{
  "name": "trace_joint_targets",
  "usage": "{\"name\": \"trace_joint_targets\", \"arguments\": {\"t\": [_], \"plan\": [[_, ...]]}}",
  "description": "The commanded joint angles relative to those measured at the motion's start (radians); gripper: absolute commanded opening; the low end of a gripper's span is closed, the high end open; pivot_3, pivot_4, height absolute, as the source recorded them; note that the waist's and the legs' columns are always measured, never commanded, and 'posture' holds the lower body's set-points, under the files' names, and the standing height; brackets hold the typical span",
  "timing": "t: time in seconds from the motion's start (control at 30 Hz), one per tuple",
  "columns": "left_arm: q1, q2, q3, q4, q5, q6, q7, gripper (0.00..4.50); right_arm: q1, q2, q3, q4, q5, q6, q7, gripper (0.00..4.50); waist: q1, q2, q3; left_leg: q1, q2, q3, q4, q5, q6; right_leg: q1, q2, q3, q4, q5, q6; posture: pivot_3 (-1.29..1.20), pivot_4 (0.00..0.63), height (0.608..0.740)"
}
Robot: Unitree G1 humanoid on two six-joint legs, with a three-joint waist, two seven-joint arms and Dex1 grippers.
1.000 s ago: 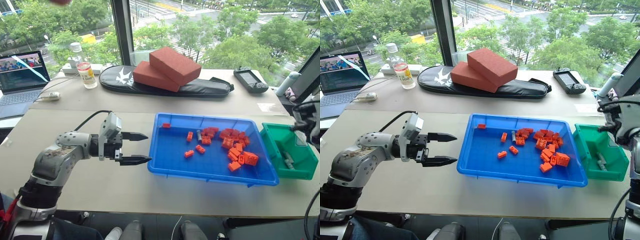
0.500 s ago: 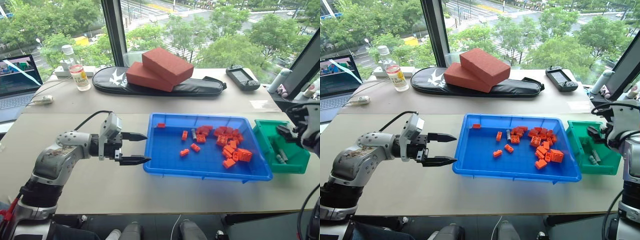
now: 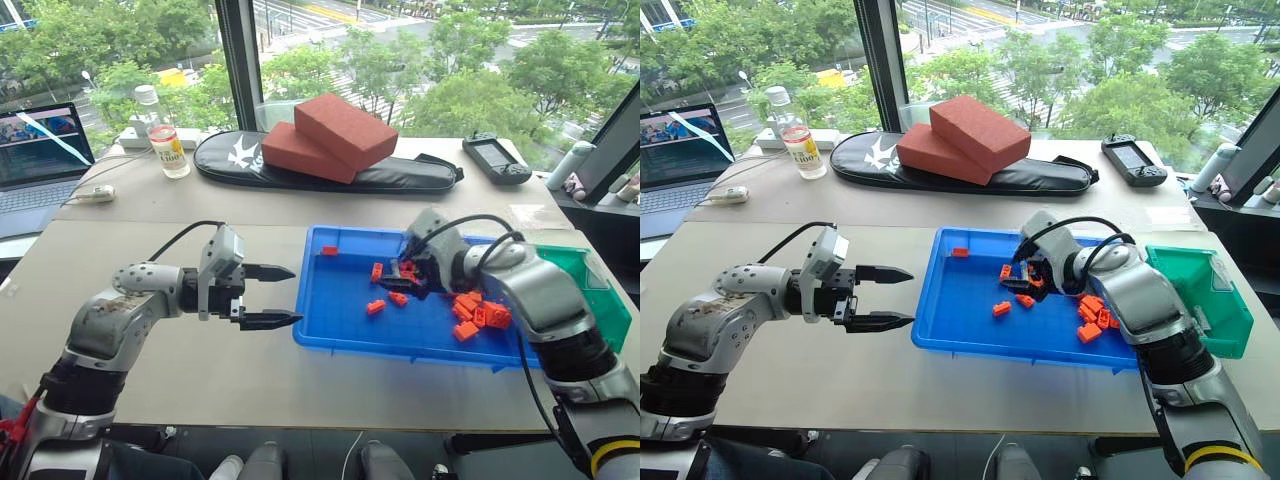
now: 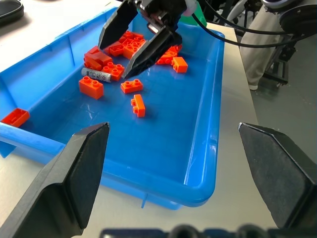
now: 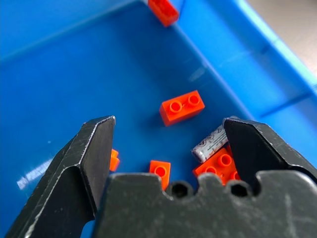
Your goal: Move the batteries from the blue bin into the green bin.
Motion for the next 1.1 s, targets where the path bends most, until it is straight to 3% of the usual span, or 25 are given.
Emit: {"name": "trace_joint_targets", "arguments": {"t": [0.03,0.37,0.77,1.1], "plan": [[0.000,0.001,0.016,-0.035,-0.010,-0.014,0.007,4.50,-0.041,0.013,0.011,0.051,-0.037,-0.062,0.013,4.06,-0.005,0.000,0.000,0.000,0.000,0.000,0.000,0.000,0.000,0.000,0.000,0.000,0.000,0.000,0.000,0.00,0.150,0.740],[0.020,0.008,0.026,-0.048,-0.010,-0.018,0.016,4.50,-0.040,-0.012,-0.004,0.174,-0.075,-0.119,0.054,4.06,-0.010,0.000,0.000,0.000,0.000,0.000,0.000,0.000,0.000,0.000,0.000,0.000,0.001,0.000,0.000,0.00,0.150,0.740],[0.025,0.007,0.027,-0.052,-0.010,-0.020,0.021,4.50,-0.072,0.055,-0.001,0.322,-0.105,-0.166,0.057,4.06,-0.011,0.000,0.000,0.001,0.000,0.000,0.000,0.000,0.000,0.001,0.000,0.000,0.001,0.000,0.000,0.00,0.150,0.740],[0.032,0.013,0.031,-0.057,-0.010,-0.018,0.024,4.50,-0.032,0.024,-0.010,0.262,-0.079,-0.108,0.137,4.06,-0.011,0.000,0.000,0.002,0.000,0.000,0.000,0.000,0.000,0.001,0.000,0.000,0.001,0.000,0.000,0.00,0.150,0.740]]}}
